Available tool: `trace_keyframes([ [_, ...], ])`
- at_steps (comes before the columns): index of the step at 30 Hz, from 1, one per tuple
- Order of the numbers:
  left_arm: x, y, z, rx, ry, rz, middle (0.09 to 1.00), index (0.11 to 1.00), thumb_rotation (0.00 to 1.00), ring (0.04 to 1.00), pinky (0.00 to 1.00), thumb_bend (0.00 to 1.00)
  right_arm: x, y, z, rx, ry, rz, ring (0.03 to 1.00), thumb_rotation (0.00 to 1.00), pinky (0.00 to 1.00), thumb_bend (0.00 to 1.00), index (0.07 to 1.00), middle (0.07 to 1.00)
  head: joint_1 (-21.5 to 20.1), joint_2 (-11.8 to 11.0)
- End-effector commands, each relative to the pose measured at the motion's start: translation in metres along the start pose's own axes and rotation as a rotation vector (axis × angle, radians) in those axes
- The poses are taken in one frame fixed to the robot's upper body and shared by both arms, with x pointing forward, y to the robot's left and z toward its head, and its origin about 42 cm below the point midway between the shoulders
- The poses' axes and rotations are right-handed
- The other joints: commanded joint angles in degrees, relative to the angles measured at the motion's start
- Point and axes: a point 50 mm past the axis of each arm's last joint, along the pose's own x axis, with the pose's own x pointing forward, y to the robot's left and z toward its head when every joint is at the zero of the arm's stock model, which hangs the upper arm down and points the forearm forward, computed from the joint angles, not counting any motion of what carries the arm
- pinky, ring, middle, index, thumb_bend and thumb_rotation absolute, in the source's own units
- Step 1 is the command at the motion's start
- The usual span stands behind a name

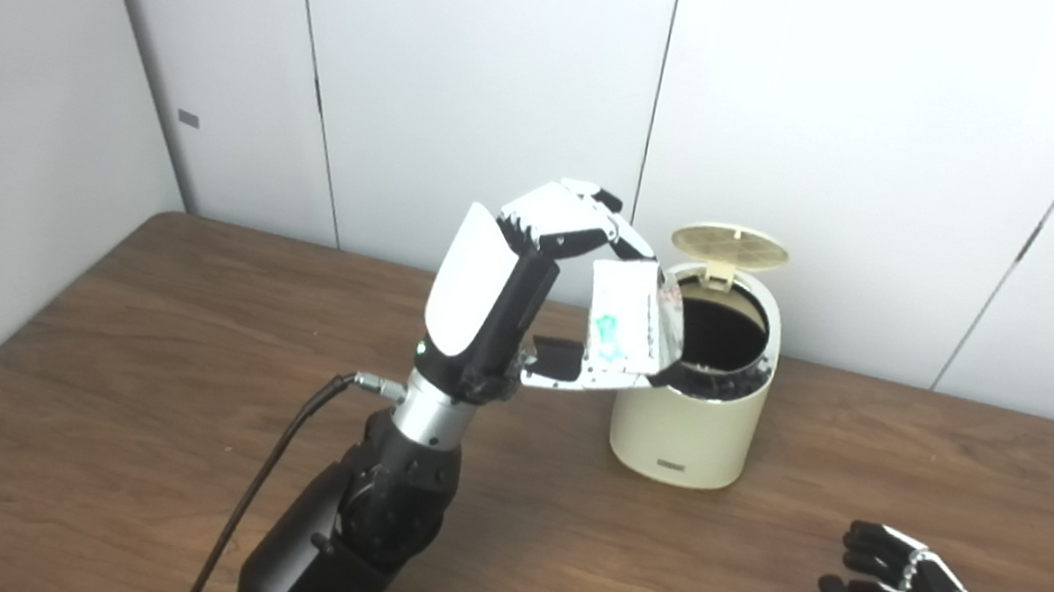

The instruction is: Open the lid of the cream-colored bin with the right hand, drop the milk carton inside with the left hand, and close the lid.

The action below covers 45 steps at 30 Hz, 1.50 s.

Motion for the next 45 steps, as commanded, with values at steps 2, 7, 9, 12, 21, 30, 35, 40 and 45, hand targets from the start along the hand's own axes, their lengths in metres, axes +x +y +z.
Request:
trace_keyframes([
  [2, 0.027, 0.006, 0.002, -0.007, -0.087, 0.071, 0.466, 0.463, 0.00, 0.513, 0.67, 0.50, 0.001, 0.013, 0.004, 0.013, -0.043, -0.003, 0.659, 0.00, 0.57, 0.22, 0.665, 0.676, -1.1, -0.2],
  [7, 0.027, -0.002, -0.003, -0.006, -0.090, 0.062, 0.465, 0.465, 0.00, 0.515, 0.67, 0.50, 0.000, 0.022, 0.000, 0.015, -0.036, -0.005, 0.656, 0.00, 0.57, 0.24, 0.667, 0.678, -3.8, -0.4],
  [9, 0.029, -0.006, -0.009, 0.002, -0.091, 0.056, 0.463, 0.463, 0.00, 0.510, 0.66, 0.50, -0.001, 0.025, -0.001, 0.025, -0.029, -0.002, 0.654, 0.00, 0.57, 0.24, 0.665, 0.677, -4.8, -0.5],
  [12, 0.032, -0.012, -0.023, 0.026, -0.089, 0.046, 0.464, 0.465, 0.00, 0.502, 0.65, 0.50, -0.003, 0.029, -0.001, 0.027, -0.018, -0.005, 0.663, 0.00, 0.59, 0.26, 0.666, 0.684, -6.2, -0.8],
  [21, 0.047, -0.032, -0.054, 0.078, -0.083, 0.015, 0.475, 0.460, 0.00, 0.500, 0.66, 0.50, -0.006, 0.033, -0.001, -0.013, -0.017, -0.002, 0.666, 0.00, 0.58, 0.26, 0.670, 0.686, -8.3, -0.6],
  [30, 0.058, -0.049, -0.080, 0.124, -0.042, -0.033, 0.464, 0.471, 0.00, 0.505, 0.67, 0.50, -0.008, 0.035, 0.000, -0.007, -0.022, -0.012, 0.670, 0.00, 0.59, 0.25, 0.668, 0.685, -9.3, -0.5],
  [35, 0.061, -0.054, -0.084, 0.121, -0.024, -0.047, 0.461, 0.468, 0.00, 0.512, 0.67, 0.50, -0.008, 0.039, 0.000, 0.000, -0.014, -0.019, 0.667, 0.00, 0.59, 0.25, 0.666, 0.684, -9.6, -0.5],
  [40, 0.061, -0.059, -0.085, 0.117, -0.018, -0.054, 0.464, 0.463, 0.00, 0.512, 0.65, 0.50, -0.008, 0.041, 0.000, -0.010, -0.023, -0.017, 0.666, 0.00, 0.58, 0.25, 0.668, 0.684, -9.9, -0.5],
  [45, 0.059, -0.060, -0.084, 0.086, 0.012, -0.060, 0.466, 0.460, 0.00, 0.516, 0.63, 0.50, -0.008, 0.044, 0.001, -0.001, -0.022, -0.017, 0.668, 0.00, 0.58, 0.24, 0.668, 0.683, -10.3, -0.3],
])
